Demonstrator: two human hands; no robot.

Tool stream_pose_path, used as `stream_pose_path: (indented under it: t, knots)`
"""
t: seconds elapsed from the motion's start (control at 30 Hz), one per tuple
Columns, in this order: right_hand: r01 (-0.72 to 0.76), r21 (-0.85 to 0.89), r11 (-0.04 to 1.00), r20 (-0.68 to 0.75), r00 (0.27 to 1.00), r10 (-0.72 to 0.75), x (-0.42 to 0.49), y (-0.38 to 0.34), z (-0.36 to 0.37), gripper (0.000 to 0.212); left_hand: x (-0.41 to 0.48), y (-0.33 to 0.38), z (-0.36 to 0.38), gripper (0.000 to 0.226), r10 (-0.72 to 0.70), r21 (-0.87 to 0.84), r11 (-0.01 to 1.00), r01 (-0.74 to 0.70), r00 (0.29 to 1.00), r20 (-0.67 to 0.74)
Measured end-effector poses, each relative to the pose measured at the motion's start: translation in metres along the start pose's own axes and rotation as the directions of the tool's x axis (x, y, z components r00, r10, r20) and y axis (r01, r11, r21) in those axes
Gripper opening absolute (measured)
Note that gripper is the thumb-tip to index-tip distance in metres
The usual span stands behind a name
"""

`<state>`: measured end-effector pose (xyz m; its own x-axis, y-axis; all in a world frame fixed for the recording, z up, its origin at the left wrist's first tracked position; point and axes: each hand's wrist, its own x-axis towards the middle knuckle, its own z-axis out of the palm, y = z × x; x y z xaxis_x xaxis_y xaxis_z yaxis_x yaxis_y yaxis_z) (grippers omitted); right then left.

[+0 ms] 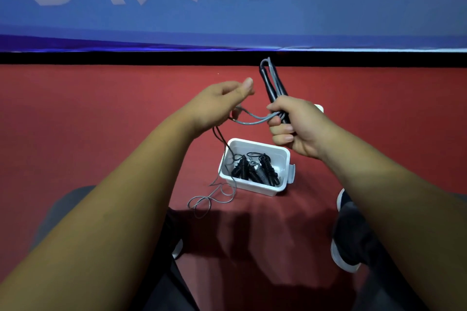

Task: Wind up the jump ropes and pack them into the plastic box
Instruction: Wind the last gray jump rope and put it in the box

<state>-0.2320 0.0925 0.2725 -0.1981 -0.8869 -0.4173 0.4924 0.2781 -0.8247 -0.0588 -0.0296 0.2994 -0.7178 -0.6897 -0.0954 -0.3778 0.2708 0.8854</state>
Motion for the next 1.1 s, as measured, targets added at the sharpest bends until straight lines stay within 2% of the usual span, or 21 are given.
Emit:
stream_pose_path:
  t: [0.1,0.23,0.33,0.47,0.63,0.8,0.97,1.1]
  knots:
    - [-0.094,0.084,0.992,0.076,0.993,0.088,-0.004,-0.001,0.003,0.016,0.002,0.007,0.000,0.055,0.000,-0.122,0.993,-0.005,0.999,-0.041]
    - [-0.157,0.160,0.975,0.160,0.978,0.131,-0.007,0.002,0.007,0.005,0.003,0.011,0.002,0.055,-0.006,-0.134,0.991,-0.001,0.999,-0.050]
    - [-0.180,0.165,0.970,0.181,0.972,0.150,-0.008,0.003,0.007,0.010,0.004,0.013,0.002,0.055,-0.013,-0.154,0.988,0.004,0.998,-0.059]
    - [-0.184,0.068,0.981,0.174,0.970,0.170,-0.010,0.005,0.009,0.014,0.005,0.016,0.005,0.064,-0.062,-0.181,0.982,0.051,0.997,-0.055]
    - [-0.105,-0.217,0.971,0.141,0.980,0.138,-0.006,0.019,0.015,0.008,0.011,0.018,0.008,0.073,-0.148,-0.150,0.979,0.137,0.987,-0.062]
    - [-0.069,-0.279,0.958,0.139,0.984,0.111,-0.005,0.021,0.014,0.014,0.019,0.002,0.013,0.035,-0.112,-0.168,0.981,0.094,0.988,-0.104]
    - [-0.121,-0.377,0.918,0.181,0.963,0.201,-0.007,0.007,0.005,0.018,0.021,0.000,0.019,0.031,-0.074,-0.109,0.992,0.057,0.985,-0.159]
    - [-0.123,-0.313,0.942,0.216,0.956,0.197,-0.011,-0.001,0.001,0.018,0.020,0.004,0.024,0.032,-0.039,-0.203,0.979,0.005,0.986,-0.161]
